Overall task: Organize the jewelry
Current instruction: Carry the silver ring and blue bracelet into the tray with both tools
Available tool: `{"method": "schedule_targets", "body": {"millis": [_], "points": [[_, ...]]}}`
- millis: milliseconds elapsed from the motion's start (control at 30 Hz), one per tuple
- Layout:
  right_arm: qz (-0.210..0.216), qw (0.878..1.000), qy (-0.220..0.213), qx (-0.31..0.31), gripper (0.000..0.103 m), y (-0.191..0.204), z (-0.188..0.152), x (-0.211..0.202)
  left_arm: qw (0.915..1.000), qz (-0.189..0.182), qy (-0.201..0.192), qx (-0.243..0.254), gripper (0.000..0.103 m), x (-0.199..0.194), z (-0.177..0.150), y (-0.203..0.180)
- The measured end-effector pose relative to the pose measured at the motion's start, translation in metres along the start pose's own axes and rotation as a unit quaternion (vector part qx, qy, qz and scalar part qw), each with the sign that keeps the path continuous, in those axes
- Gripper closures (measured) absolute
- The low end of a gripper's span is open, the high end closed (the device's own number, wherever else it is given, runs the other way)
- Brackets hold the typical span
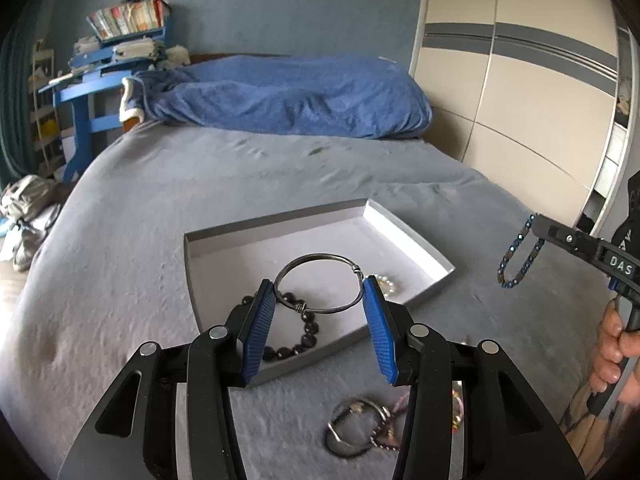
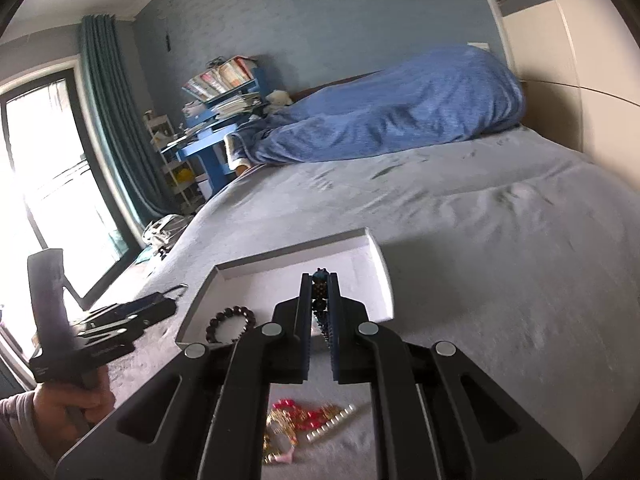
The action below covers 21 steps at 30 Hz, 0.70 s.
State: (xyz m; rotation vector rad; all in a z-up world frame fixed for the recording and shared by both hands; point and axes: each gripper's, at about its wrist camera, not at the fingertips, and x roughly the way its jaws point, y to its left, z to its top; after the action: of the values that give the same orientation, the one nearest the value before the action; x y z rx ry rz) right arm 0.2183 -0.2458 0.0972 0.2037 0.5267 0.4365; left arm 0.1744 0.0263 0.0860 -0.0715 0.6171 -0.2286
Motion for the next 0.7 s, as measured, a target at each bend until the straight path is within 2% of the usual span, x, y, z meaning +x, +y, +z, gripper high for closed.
{"method": "schedule_targets", "body": {"millis": [267, 700], "points": [[0.028, 0.999, 0.019, -0.022, 0.096, 0.014, 0.022, 0.041, 0.9996, 0.012, 0.024, -0.008, 0.056, 0.035, 0.017, 0.014], [0.022, 0.996, 0.060, -0.063, 0.096, 0.030, 0.037, 0.129, 0.9973, 0.029, 0.061, -0.027, 0.056, 0.099, 0.029, 0.045]]}}
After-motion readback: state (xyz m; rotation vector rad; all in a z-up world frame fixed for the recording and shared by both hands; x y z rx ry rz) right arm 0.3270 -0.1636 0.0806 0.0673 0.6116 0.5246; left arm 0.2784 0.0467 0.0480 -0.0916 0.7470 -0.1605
